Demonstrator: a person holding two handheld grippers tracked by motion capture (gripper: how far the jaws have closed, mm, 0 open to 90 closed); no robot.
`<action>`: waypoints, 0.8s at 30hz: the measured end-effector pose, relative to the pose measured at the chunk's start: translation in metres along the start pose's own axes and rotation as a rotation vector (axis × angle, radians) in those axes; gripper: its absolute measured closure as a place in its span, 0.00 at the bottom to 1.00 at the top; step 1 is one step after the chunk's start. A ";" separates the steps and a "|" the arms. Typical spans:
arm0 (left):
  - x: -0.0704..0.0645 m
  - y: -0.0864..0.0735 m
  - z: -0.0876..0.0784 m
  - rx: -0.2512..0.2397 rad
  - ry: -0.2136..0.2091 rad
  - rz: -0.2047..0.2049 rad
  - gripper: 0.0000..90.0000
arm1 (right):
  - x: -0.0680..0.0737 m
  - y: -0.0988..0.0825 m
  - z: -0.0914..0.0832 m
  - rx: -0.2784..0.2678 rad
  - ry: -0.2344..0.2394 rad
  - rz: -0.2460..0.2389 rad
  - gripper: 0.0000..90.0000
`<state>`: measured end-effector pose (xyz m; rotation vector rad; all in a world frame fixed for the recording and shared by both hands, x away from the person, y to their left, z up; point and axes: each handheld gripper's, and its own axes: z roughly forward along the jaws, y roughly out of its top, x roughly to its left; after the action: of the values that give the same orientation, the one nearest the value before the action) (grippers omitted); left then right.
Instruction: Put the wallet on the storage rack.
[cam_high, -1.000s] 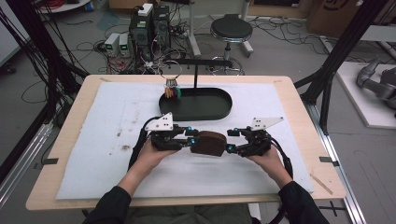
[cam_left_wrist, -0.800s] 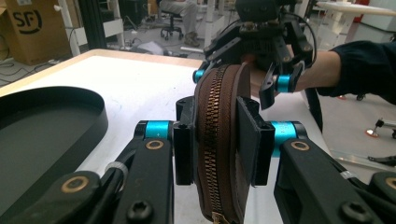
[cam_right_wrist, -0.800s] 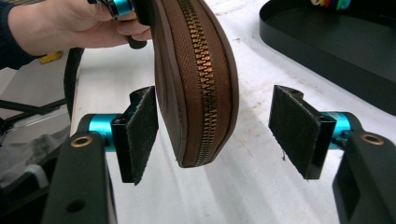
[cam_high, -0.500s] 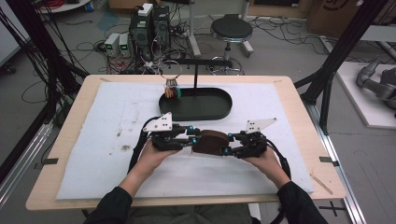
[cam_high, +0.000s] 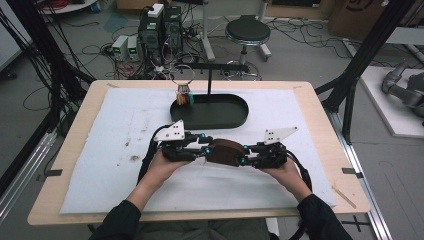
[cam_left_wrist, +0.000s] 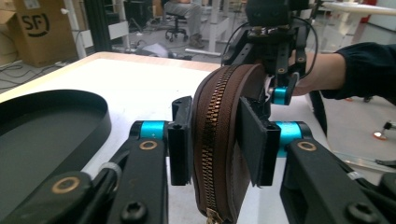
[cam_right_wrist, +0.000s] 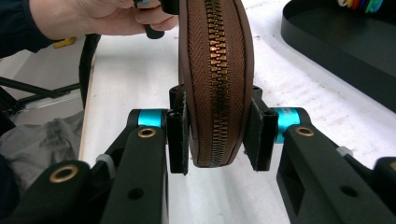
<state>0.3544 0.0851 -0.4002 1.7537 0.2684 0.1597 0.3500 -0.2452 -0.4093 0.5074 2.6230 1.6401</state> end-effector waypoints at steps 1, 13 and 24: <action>0.000 0.000 0.000 -0.003 0.007 -0.004 0.70 | 0.001 0.000 0.000 0.001 -0.002 -0.002 0.75; 0.000 0.005 -0.033 0.016 0.115 -0.054 0.37 | 0.001 0.006 -0.010 -0.015 -0.074 -0.020 0.75; -0.010 0.002 -0.091 0.019 0.267 -0.054 0.30 | -0.002 0.025 -0.014 -0.013 -0.153 -0.040 0.75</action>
<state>0.3214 0.1679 -0.3802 1.7413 0.5118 0.3547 0.3559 -0.2475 -0.3815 0.5525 2.4953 1.5406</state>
